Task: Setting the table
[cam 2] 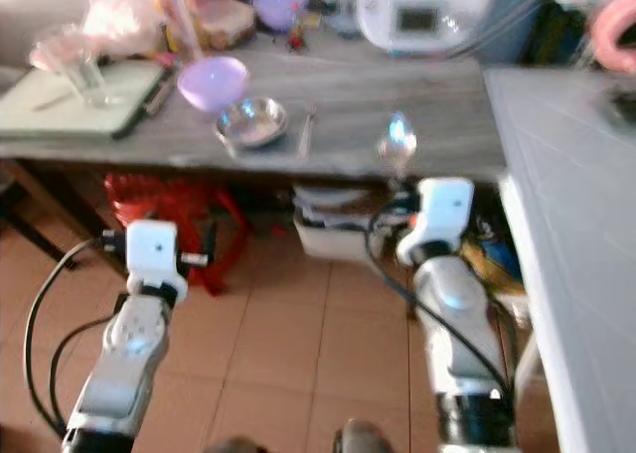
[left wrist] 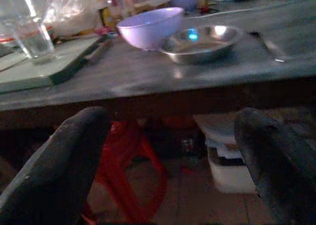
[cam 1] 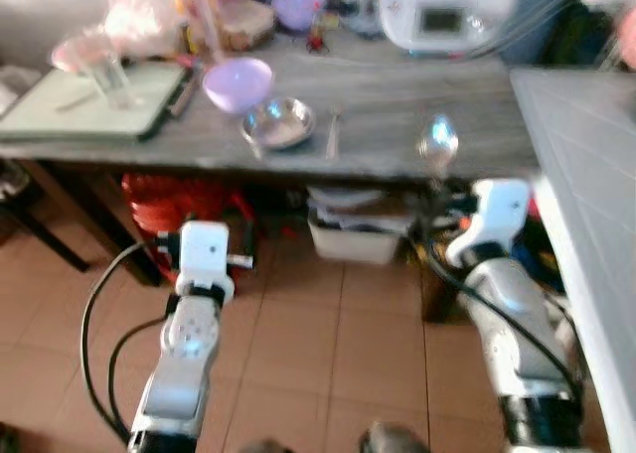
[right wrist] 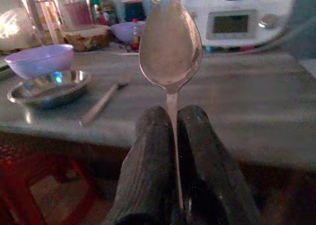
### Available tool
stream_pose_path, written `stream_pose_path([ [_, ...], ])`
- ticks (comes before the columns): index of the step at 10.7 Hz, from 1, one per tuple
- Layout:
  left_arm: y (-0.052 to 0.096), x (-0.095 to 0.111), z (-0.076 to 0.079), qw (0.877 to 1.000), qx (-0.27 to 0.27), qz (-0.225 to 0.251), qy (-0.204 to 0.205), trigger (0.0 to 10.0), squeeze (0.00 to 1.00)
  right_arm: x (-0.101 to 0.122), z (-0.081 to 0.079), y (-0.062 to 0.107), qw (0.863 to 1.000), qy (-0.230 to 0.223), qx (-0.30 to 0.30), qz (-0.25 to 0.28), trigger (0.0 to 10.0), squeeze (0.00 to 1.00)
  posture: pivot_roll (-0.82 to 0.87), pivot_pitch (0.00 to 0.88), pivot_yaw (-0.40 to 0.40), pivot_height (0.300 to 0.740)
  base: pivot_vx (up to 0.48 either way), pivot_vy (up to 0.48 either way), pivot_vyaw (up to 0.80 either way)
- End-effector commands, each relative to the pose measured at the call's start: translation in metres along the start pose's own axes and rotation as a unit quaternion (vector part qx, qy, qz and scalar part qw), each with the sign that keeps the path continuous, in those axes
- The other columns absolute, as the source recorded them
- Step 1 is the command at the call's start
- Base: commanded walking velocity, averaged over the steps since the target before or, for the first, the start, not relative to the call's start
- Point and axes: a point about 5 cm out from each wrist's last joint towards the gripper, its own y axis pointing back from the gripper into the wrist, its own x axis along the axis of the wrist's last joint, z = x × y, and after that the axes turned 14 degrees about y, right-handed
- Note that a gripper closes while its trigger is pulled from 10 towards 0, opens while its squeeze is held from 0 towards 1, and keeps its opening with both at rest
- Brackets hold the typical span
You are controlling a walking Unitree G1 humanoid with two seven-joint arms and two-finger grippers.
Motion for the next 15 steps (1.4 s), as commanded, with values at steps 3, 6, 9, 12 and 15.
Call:
stream_pose_path([
  [3, 0.001, 0.001, -0.008, 1.0, 0.006, 0.0, -0.005, 10.0, 0.0, 0.009, -0.01, -0.004, 1.0, -0.007, 0.013, 0.019, 0.0, 0.0, 0.01, 0.073, 0.076, 0.74, 0.48, 0.0, 0.0],
  [6, 0.003, 0.003, -0.006, 1.0, -0.001, 0.008, 0.013, 10.0, 0.0, 0.008, -0.01, -0.005, 1.0, -0.011, 0.004, 0.017, 0.0, 0.0, 0.02, 0.074, 0.076, 0.74, 0.432, 0.0, 0.0],
  [9, 0.007, 0.004, -0.009, 1.0, 0.002, 0.01, 0.018, 10.0, 0.0, 0.005, -0.007, -0.007, 1.0, -0.01, -0.019, 0.006, 10.0, 0.0, 0.03, 0.078, 0.076, 0.74, 0.0, 0.0, 0.0],
  [12, 0.01, 0.005, -0.011, 1.0, 0.006, 0.008, 0.02, 10.0, 0.0, -0.008, 0.0, -0.01, 0.996, -0.043, -0.067, -0.039, 10.0, 0.0, 0.04, 0.1, 0.079, 0.74, 0.0, 0.0, 0.0],
  [15, 0.016, 0.003, -0.012, 1.0, 0.003, 0.0, 0.021, 10.0, 0.0, -0.02, -0.006, -0.02, 0.988, -0.094, -0.082, -0.095, 10.0, 0.0, 0.05, 0.128, 0.085, 0.74, 0.0, 0.0, 0.0],
])
